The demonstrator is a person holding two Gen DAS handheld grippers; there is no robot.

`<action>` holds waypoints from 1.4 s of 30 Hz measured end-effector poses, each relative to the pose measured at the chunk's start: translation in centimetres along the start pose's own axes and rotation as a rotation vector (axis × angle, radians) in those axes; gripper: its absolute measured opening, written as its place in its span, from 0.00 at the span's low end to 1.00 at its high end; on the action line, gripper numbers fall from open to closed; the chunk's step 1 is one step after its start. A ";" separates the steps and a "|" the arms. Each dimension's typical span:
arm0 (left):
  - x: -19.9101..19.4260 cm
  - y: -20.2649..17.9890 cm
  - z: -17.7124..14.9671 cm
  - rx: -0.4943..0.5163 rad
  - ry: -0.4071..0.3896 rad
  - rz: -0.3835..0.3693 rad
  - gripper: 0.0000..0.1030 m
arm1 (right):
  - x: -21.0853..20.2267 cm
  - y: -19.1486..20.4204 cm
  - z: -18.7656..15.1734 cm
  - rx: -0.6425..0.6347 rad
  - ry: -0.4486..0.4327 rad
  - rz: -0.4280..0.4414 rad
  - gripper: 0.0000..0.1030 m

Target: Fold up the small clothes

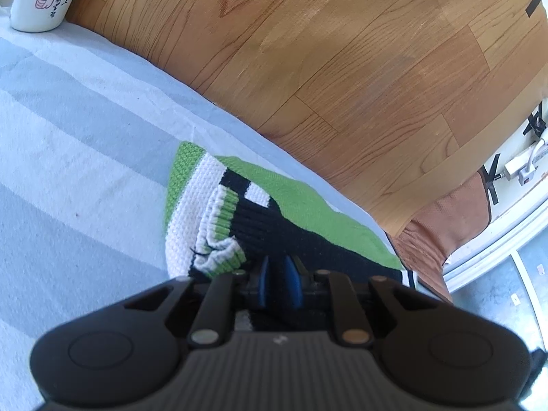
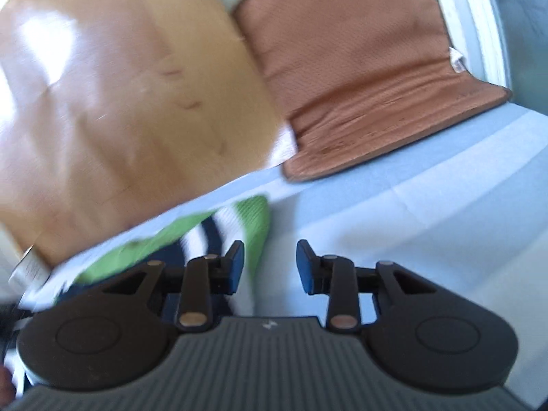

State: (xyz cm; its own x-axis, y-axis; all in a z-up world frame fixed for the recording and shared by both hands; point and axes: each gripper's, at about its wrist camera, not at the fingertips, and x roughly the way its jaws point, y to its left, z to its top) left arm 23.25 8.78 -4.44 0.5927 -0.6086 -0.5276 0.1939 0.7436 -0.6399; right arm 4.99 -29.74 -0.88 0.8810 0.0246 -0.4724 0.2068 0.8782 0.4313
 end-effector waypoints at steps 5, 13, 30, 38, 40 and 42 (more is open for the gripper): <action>0.1 -0.4 -0.1 0.026 -0.007 0.009 0.15 | -1.1 -0.9 -1.6 -0.059 0.062 -0.066 0.34; 0.1 -0.5 -0.3 0.042 -0.018 0.011 0.15 | -3.2 -3.2 -1.7 0.095 -0.063 -0.084 0.43; 0.3 -0.9 -0.6 0.088 -0.029 0.014 0.21 | -3.3 -3.1 -1.9 0.087 -0.115 -0.055 0.48; 0.3 -1.1 -0.6 0.097 -0.029 0.014 0.23 | -3.2 -3.1 -1.9 0.087 -0.117 -0.054 0.48; 0.2 -1.1 -0.6 0.097 -0.030 0.006 0.27 | -3.2 -3.1 -1.9 0.086 -0.119 -0.052 0.48; 0.0 -1.3 -0.6 0.103 -0.039 -0.011 0.35 | -3.3 -3.1 -1.9 0.085 -0.125 -0.050 0.48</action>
State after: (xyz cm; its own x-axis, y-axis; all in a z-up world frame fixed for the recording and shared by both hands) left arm 22.47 7.64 -3.93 0.6197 -0.6070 -0.4975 0.2784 0.7627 -0.5838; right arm 0.61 -31.60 -2.09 0.9137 -0.0825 -0.3979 0.2822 0.8333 0.4753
